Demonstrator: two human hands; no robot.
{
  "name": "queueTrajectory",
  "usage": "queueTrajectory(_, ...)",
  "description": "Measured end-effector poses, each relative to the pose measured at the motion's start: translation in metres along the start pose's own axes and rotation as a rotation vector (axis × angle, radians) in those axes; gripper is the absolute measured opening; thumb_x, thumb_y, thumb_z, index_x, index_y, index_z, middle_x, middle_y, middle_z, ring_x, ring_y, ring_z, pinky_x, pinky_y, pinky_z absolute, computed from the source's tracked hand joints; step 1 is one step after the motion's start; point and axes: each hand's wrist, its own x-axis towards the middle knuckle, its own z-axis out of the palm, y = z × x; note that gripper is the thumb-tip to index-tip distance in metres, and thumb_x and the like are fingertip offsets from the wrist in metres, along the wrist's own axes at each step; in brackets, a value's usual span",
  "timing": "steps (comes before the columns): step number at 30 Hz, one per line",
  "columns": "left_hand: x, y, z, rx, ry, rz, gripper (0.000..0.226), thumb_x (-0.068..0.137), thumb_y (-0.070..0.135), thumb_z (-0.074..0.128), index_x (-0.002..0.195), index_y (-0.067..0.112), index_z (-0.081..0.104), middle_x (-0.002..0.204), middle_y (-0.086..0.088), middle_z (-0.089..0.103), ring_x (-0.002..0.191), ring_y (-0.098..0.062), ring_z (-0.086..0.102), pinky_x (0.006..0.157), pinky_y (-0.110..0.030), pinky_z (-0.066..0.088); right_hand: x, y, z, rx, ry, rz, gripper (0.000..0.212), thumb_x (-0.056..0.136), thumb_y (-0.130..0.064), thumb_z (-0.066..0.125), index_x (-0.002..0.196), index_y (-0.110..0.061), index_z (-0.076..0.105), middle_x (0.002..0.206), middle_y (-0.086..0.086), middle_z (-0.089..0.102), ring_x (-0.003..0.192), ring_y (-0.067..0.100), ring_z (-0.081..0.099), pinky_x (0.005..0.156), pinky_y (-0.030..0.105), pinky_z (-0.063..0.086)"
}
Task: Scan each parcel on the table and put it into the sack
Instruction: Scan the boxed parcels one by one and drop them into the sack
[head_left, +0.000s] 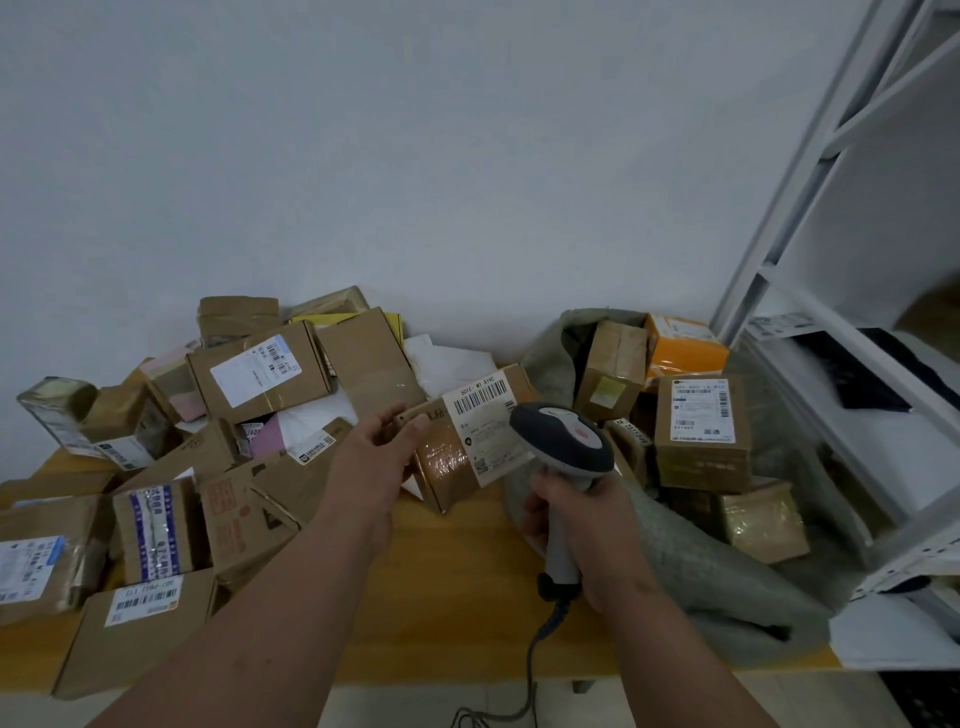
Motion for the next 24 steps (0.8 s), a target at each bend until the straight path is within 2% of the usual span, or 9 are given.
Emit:
queueTrajectory(2, 0.000, 0.000, 0.003, -0.007, 0.025, 0.025, 0.052, 0.085, 0.023, 0.073, 0.134, 0.023, 0.056, 0.122, -0.003, 0.065, 0.107, -0.022, 0.066, 0.097, -0.044, 0.052, -0.002, 0.000, -0.007, -0.043, -0.033, -0.014, 0.010, 0.089, -0.006, 0.065, 0.080, -0.003, 0.066, 0.072, 0.016, 0.068, 0.064, 0.029, 0.066, 0.074, 0.049, 0.055)
queueTrajectory(4, 0.000, 0.000, 0.007, -0.003, 0.057, 0.046, 0.054, 0.084, 0.023, 0.074, 0.134, 0.021, 0.055, 0.120, -0.003, 0.065, 0.105, -0.021, 0.066, 0.095, -0.044, 0.053, -0.005, 0.000, -0.013, -0.086, -0.060, -0.041, 0.009, 0.088, -0.007, 0.065, 0.081, -0.001, 0.066, 0.073, 0.017, 0.069, 0.064, 0.030, 0.066, 0.070, 0.045, 0.055)
queueTrajectory(6, 0.000, -0.001, 0.010, -0.012, 0.075, 0.044, 0.045, 0.084, 0.022, 0.073, 0.127, 0.021, 0.059, 0.113, -0.002, 0.068, 0.104, -0.021, 0.066, 0.095, -0.045, 0.053, -0.008, -0.001, -0.016, -0.114, -0.080, -0.068, 0.008, 0.088, -0.007, 0.066, 0.082, -0.002, 0.067, 0.074, 0.019, 0.070, 0.063, 0.029, 0.066, 0.066, 0.041, 0.055)
queueTrajectory(10, -0.004, -0.001, 0.019, -0.021, 0.066, 0.028, 0.019, 0.086, 0.018, 0.070, 0.098, 0.031, 0.064, 0.102, -0.001, 0.069, 0.103, -0.022, 0.066, 0.095, -0.048, 0.052, -0.009, -0.004, -0.023, -0.141, -0.117, -0.093, 0.007, 0.085, -0.004, 0.067, 0.079, -0.006, 0.067, 0.069, 0.015, 0.068, 0.061, 0.025, 0.065, 0.066, 0.039, 0.054)
queueTrajectory(11, -0.004, -0.002, 0.020, -0.011, 0.070, 0.031, 0.019, 0.086, 0.018, 0.070, 0.097, 0.032, 0.064, 0.101, 0.000, 0.069, 0.102, -0.021, 0.066, 0.096, -0.047, 0.052, -0.009, -0.005, -0.024, -0.151, -0.120, -0.100, 0.008, 0.085, -0.003, 0.067, 0.078, -0.007, 0.067, 0.068, 0.015, 0.067, 0.060, 0.024, 0.064, 0.066, 0.039, 0.054)
queueTrajectory(14, -0.006, -0.003, 0.024, 0.022, 0.088, 0.032, 0.027, 0.086, 0.019, 0.071, 0.111, 0.027, 0.065, 0.100, 0.001, 0.070, 0.102, -0.020, 0.066, 0.096, -0.047, 0.052, -0.008, -0.006, -0.029, -0.168, -0.133, -0.116, 0.010, 0.085, -0.001, 0.066, 0.076, -0.006, 0.068, 0.066, 0.015, 0.065, 0.058, 0.022, 0.061, 0.063, 0.038, 0.054)
queueTrajectory(18, -0.008, -0.005, 0.027, 0.068, 0.106, 0.024, 0.017, 0.085, 0.022, 0.073, 0.091, 0.036, 0.066, 0.099, 0.003, 0.072, 0.105, -0.021, 0.065, 0.097, -0.048, 0.051, -0.006, -0.005, -0.034, -0.191, -0.152, -0.141, 0.010, 0.085, 0.000, 0.066, 0.076, -0.004, 0.066, 0.064, 0.012, 0.064, 0.057, 0.023, 0.059, 0.060, 0.035, 0.051)
queueTrajectory(20, -0.010, -0.006, 0.029, 0.075, 0.106, 0.025, 0.017, 0.087, 0.021, 0.071, 0.088, 0.036, 0.066, 0.096, 0.005, 0.072, 0.104, -0.020, 0.065, 0.098, -0.047, 0.051, -0.005, -0.004, -0.036, -0.197, -0.159, -0.154, 0.012, 0.084, 0.001, 0.065, 0.074, -0.004, 0.065, 0.063, 0.013, 0.062, 0.056, 0.022, 0.058, 0.058, 0.033, 0.050)
queueTrajectory(24, -0.013, -0.005, 0.031, 0.087, 0.101, 0.020, 0.016, 0.088, 0.021, 0.070, 0.086, 0.036, 0.065, 0.093, 0.006, 0.071, 0.102, -0.017, 0.064, 0.100, -0.046, 0.049, -0.008, -0.005, -0.038, -0.190, -0.166, -0.167, 0.004, 0.085, 0.001, 0.065, 0.081, -0.001, 0.065, 0.067, 0.018, 0.064, 0.057, 0.024, 0.059, 0.059, 0.034, 0.051)
